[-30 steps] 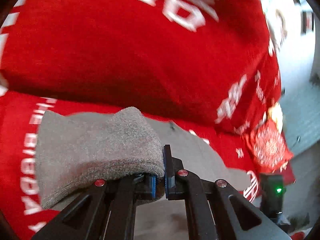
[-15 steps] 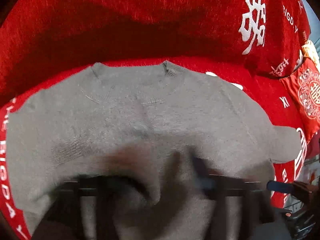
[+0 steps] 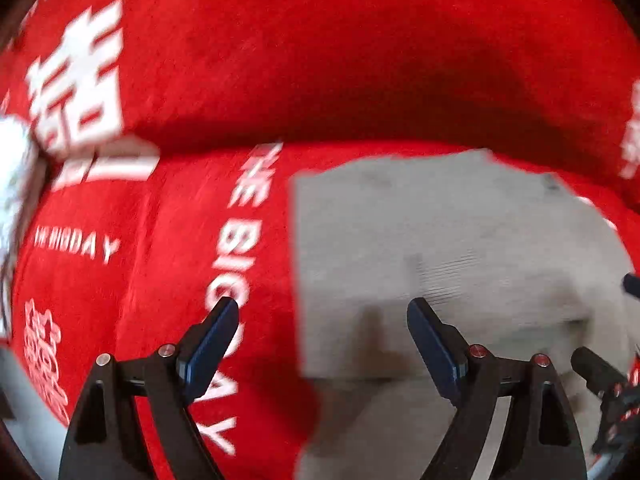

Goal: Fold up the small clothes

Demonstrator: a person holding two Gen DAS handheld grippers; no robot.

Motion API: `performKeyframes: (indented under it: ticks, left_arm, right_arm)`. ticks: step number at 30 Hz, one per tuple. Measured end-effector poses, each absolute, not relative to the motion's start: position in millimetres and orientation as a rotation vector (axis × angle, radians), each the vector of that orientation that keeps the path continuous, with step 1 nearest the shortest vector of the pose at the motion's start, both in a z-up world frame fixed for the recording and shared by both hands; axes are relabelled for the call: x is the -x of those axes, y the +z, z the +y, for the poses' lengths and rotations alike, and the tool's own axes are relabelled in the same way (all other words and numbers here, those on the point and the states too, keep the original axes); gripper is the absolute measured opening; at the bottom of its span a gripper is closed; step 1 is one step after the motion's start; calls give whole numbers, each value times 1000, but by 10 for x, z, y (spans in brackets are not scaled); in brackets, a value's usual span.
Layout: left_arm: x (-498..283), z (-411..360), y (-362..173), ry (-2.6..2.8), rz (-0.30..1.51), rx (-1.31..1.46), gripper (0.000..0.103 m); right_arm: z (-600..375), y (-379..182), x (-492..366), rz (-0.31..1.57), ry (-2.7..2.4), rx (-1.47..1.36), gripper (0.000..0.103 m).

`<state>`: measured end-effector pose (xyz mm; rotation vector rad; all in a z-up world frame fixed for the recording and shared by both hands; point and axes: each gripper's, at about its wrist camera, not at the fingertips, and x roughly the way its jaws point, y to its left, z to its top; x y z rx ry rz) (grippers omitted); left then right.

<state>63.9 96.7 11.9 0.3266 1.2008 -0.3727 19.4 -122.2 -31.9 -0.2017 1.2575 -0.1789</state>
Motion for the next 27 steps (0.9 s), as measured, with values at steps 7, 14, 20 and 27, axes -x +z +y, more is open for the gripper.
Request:
performKeyframes:
  ticks: [7,14,20,27]
  left_arm:
    - [-652,1002,-258,-340,1243,-328,87]
    - [-658,982,-266,-381,1258,-321,87]
    - [-705,967,-309,-406,1269,-317,87]
    - [-985,1039,-171,-440,1294,-254,87]
  right_arm:
    - [-1680,-393,-298,1266,-260,40,6]
    - [-3011,-476,767,988,-437,-992,22]
    - [-3304,-782,1597,714,-557,-1481,58]
    - [-2553,-728,1103,892,-257,-1505,61]
